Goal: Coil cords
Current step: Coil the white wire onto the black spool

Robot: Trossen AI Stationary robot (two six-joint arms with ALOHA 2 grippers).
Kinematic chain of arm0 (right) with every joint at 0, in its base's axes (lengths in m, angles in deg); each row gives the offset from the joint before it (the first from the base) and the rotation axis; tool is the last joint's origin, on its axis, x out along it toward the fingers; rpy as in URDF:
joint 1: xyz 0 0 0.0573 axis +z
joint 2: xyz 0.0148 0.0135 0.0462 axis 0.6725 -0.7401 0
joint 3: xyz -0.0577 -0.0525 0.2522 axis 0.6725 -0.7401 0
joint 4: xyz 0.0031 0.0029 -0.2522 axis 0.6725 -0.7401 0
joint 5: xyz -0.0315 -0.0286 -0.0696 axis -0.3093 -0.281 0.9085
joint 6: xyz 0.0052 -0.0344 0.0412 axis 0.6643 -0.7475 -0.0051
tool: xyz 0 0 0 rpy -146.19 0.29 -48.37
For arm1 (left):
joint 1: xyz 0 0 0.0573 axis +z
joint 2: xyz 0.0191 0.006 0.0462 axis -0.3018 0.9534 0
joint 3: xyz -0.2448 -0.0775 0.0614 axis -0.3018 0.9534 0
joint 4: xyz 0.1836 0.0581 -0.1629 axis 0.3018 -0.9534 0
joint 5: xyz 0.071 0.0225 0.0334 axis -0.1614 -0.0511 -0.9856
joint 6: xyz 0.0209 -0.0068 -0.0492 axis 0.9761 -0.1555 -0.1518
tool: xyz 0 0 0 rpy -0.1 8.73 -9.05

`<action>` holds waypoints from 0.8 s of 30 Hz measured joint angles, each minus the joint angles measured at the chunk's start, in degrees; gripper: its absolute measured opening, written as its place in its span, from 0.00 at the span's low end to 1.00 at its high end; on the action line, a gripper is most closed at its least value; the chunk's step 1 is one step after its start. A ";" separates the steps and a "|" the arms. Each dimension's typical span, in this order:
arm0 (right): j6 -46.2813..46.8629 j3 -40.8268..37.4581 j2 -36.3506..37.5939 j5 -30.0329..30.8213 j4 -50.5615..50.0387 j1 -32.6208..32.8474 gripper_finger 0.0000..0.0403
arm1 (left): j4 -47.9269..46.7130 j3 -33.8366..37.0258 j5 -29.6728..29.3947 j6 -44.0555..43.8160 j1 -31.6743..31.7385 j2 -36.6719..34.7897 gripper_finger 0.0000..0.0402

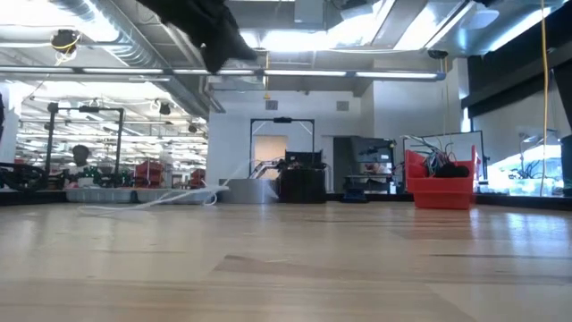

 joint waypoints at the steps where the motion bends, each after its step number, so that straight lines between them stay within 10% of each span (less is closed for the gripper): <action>1: -0.16 0.00 0.01 -0.31 -1.22 -0.22 0.01 | -1.51 0.00 -0.65 -0.76 -0.74 -1.71 0.02; 11: 0.97 0.00 0.01 0.14 -14.91 -5.47 0.01 | -13.92 0.00 10.07 -16.68 -4.87 -15.05 0.02; 24: 6.43 0.00 -0.28 -0.35 -21.11 -8.98 0.01 | -5.68 0.04 22.97 -21.37 -2.19 -11.04 0.02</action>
